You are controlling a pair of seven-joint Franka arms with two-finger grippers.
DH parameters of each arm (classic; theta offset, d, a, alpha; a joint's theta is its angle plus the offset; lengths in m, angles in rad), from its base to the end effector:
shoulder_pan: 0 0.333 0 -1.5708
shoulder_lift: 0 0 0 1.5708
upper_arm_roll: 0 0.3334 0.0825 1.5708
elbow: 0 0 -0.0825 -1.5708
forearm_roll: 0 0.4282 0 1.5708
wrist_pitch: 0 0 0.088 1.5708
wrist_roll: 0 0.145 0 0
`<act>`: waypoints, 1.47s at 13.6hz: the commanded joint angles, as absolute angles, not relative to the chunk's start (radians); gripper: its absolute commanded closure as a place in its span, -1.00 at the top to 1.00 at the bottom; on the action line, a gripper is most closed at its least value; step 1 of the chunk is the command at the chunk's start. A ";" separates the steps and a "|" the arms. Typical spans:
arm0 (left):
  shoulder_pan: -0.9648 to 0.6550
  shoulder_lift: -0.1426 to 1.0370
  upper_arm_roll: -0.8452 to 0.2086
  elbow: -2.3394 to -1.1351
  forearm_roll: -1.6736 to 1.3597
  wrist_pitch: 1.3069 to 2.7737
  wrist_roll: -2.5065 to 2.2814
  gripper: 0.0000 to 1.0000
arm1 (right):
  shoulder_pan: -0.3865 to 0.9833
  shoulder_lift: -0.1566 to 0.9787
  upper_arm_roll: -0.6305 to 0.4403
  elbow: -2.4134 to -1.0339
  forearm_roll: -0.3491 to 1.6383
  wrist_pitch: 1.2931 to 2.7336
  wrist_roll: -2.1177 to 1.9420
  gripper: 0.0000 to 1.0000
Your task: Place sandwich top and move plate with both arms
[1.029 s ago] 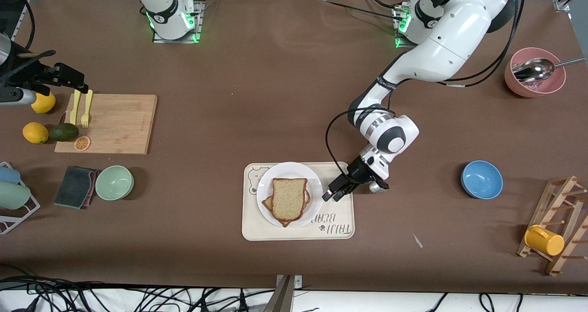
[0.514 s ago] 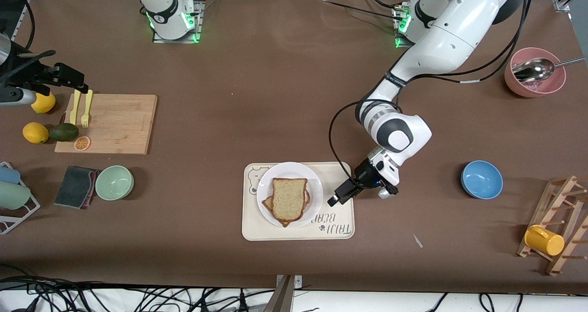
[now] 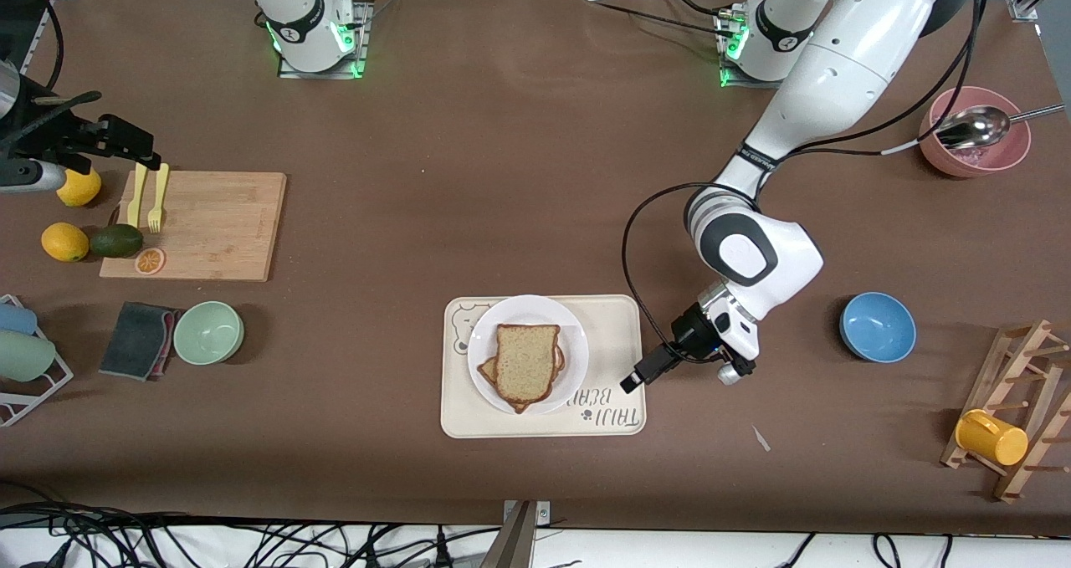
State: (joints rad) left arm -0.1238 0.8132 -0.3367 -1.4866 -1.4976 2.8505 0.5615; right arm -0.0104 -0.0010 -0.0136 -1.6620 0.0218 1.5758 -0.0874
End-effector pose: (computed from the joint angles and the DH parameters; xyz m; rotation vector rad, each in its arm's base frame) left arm 0.7536 -0.2749 0.1884 2.1021 0.5938 0.4575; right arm 0.5913 -0.0110 0.5581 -3.1108 -0.0970 0.1306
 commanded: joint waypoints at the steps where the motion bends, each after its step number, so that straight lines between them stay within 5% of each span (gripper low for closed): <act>1: -0.080 0.744 -0.334 -1.555 -1.326 2.780 0.412 1.00 | -0.018 -0.023 -0.009 -1.675 0.032 1.566 -0.081 1.00; 6: 0.014 0.735 -0.299 -1.467 -0.746 2.531 -0.064 1.00 | -0.018 -0.023 -0.009 -1.675 0.032 1.566 -0.081 1.00; 20: 0.146 0.393 -0.210 -1.479 -0.024 1.953 -0.327 1.00 | -0.018 -0.023 -0.009 -1.675 0.032 1.566 -0.081 1.00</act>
